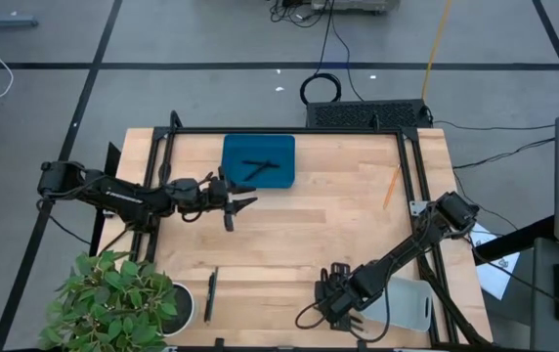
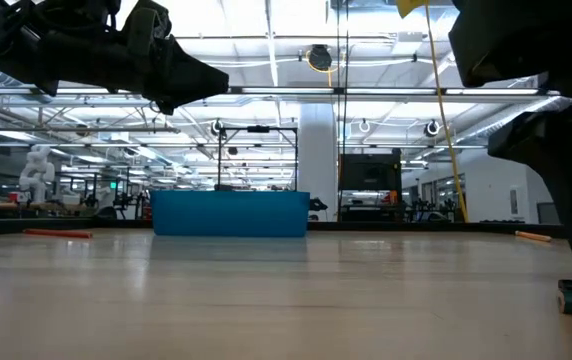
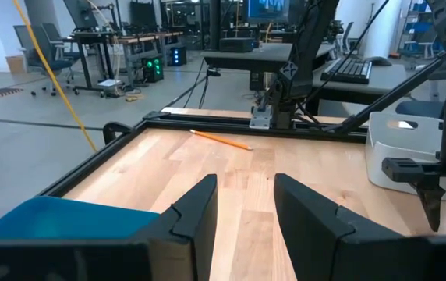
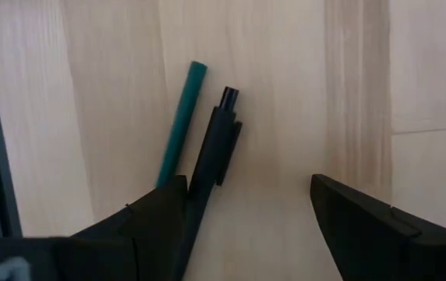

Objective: Sort pens & pencils
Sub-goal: Put the right black pen into the blue bin

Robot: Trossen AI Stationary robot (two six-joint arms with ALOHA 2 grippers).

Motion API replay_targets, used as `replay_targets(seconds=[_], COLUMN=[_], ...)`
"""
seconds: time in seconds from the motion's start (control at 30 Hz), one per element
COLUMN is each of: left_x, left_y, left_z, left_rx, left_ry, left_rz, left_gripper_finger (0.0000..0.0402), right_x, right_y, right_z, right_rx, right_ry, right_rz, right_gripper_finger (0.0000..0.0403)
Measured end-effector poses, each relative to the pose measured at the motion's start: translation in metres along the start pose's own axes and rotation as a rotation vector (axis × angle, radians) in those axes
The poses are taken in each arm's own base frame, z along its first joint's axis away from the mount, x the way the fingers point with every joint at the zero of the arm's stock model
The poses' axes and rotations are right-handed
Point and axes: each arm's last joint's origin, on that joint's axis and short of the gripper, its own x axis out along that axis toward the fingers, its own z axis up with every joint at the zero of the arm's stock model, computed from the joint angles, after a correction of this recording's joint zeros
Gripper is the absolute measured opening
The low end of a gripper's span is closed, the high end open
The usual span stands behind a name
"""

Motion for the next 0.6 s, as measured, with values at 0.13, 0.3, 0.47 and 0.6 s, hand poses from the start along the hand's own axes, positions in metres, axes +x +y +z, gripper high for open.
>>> replay_targets(seconds=[0.13, 0.3, 0.47, 0.6], left_x=[0.0, 0.0, 0.0, 0.0], left_y=[0.0, 0.0, 0.0, 0.0], left_z=[0.0, 0.0, 0.0, 0.0], left_rx=[0.0, 0.001, 0.001, 0.001], left_ry=[0.0, 0.003, 0.005, 0.004], left_rz=[0.0, 0.0, 0.0, 0.008], left_gripper_finger=[0.0131, 0.0131, 0.0131, 0.0132], right_x=[0.0, 0.002, 0.005, 0.006], right_y=[0.001, -0.001, -0.008, -0.012], right_z=[-0.001, -0.004, -0.006, -0.004], right_rx=[0.003, -0.001, -0.007, -0.036], right_ry=[-0.001, 0.005, 0.006, -0.006], right_rz=[0.002, -0.007, -0.028, -0.052], right_gripper_finger=[0.0263, 0.0263, 0.0263, 0.0262])
